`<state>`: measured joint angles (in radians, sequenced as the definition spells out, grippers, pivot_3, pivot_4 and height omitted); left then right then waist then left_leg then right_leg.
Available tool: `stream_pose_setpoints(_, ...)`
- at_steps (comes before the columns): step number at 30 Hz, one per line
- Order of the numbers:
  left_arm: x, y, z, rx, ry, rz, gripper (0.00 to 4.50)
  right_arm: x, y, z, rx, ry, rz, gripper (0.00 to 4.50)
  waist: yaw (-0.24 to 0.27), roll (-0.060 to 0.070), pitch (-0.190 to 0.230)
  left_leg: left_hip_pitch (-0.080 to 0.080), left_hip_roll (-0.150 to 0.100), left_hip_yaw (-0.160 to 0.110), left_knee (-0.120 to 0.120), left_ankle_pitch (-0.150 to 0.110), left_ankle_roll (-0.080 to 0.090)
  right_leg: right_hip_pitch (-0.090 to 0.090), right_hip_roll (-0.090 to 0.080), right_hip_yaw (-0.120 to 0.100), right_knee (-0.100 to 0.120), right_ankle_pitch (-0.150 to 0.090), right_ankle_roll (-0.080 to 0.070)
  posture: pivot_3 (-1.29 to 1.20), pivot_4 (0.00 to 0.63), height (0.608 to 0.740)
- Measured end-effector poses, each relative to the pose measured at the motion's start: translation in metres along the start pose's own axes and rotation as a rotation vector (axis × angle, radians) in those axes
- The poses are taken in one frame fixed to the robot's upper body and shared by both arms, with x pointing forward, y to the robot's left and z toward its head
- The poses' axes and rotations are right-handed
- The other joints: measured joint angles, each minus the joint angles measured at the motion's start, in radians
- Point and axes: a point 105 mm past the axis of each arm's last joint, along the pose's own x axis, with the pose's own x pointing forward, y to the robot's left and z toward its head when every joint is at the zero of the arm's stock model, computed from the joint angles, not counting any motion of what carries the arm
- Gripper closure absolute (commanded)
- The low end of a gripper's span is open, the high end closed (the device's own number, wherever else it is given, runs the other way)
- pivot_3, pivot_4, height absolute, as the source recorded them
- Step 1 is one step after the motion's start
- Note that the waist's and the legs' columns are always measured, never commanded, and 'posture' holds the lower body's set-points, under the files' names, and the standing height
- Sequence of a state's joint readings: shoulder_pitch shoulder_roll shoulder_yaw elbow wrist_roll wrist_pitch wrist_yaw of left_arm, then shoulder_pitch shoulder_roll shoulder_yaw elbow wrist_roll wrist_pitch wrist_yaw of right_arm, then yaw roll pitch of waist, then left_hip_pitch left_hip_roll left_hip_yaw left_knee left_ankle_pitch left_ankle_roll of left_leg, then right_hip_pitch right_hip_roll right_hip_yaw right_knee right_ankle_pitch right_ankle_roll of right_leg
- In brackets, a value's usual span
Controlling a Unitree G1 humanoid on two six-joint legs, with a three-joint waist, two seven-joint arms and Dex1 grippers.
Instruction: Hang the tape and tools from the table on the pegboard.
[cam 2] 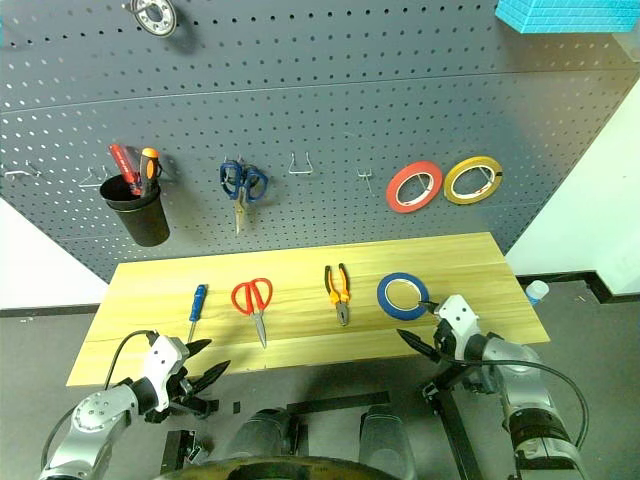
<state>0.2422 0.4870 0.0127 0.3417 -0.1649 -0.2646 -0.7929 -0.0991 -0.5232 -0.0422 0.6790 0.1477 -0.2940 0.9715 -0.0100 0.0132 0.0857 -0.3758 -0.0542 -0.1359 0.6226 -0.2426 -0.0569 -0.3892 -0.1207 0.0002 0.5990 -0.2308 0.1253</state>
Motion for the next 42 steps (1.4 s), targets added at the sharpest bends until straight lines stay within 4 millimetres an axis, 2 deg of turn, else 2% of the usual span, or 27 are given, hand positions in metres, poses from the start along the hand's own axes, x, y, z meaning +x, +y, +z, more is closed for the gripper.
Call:
stream_pose_setpoints(10,0.0,0.0,0.0,-0.001,0.0,0.002,1.08,0.003,0.002,0.01,0.006,0.019,0.007,0.05,0.0,0.0,0.0,-0.001,0.0,0.0,0.0,0.0,0.0,0.0,0.0,0.0,-0.001,0.0,0.0,0.02,0.042,0.74)
stream_pose_setpoints(19,0.001,0.001,0.002,0.007,-0.003,0.0,1.08,0.006,0.007,0.007,0.015,0.07,0.024,0.05,0.001,-0.001,0.001,-0.001,0.0,0.001,0.0,0.0,0.0,-0.001,0.0,0.0,-0.001,0.0,0.0,0.01,0.046,0.74)
stream_pose_setpoints(22,0.01,0.003,0.013,0.031,-0.029,-0.025,1.08,0.013,0.009,0.007,-0.007,0.107,0.039,0.05,0.001,-0.001,0.001,-0.001,0.0,0.001,0.0,0.0,0.0,-0.001,0.0,0.0,-0.001,0.0,0.0,0.01,0.045,0.74)
stream_pose_setpoints(26,0.029,0.002,0.038,0.085,-0.078,-0.109,1.06,0.028,0.004,0.022,-0.038,0.111,0.052,0.03,0.0,-0.001,0.001,-0.001,0.0,0.001,0.0,0.0,0.0,0.0,0.0,0.0,-0.001,0.0,0.0,0.0,0.048,0.74)
stream_pose_setpoints(29,0.042,-0.004,0.054,0.116,-0.099,-0.189,1.06,0.039,-0.003,0.027,-0.059,0.146,0.047,0.03,-0.001,-0.001,0.001,-0.001,0.0,0.001,-0.001,0.002,0.003,-0.001,0.0,0.0,-0.001,0.0,0.0,0.0,0.05,0.74)
stream_pose_setpoints(35,0.067,-0.029,0.073,0.167,-0.075,-0.406,1.06,0.067,-0.012,0.024,-0.059,0.254,0.034,0.03,-0.002,-0.001,0.001,0.001,0.0,0.001,-0.004,0.003,0.003,-0.001,0.001,0.001,0.0,0.001,0.0,0.0,0.053,0.74)
stream_pose_setpoints(39,0.079,-0.036,0.085,0.195,-0.082,-0.453,1.06,0.077,-0.013,0.015,-0.062,0.337,0.04,0.03,-0.004,-0.001,0.002,0.002,0.0,0.001,-0.005,0.003,0.003,-0.001,0.002,0.002,0.001,0.001,0.0,0.01,0.054,0.74)
stream_pose_setpoints(42,0.08,-0.036,0.086,0.2,-0.08,-0.454,1.06,0.079,-0.013,0.006,-0.056,0.403,0.044,0.03,-0.008,-0.001,0.002,0.003,0.0,0.001,-0.007,0.003,0.003,-0.001,0.002,0.003,0.001,0.001,0.0,0.02,0.055,0.74)
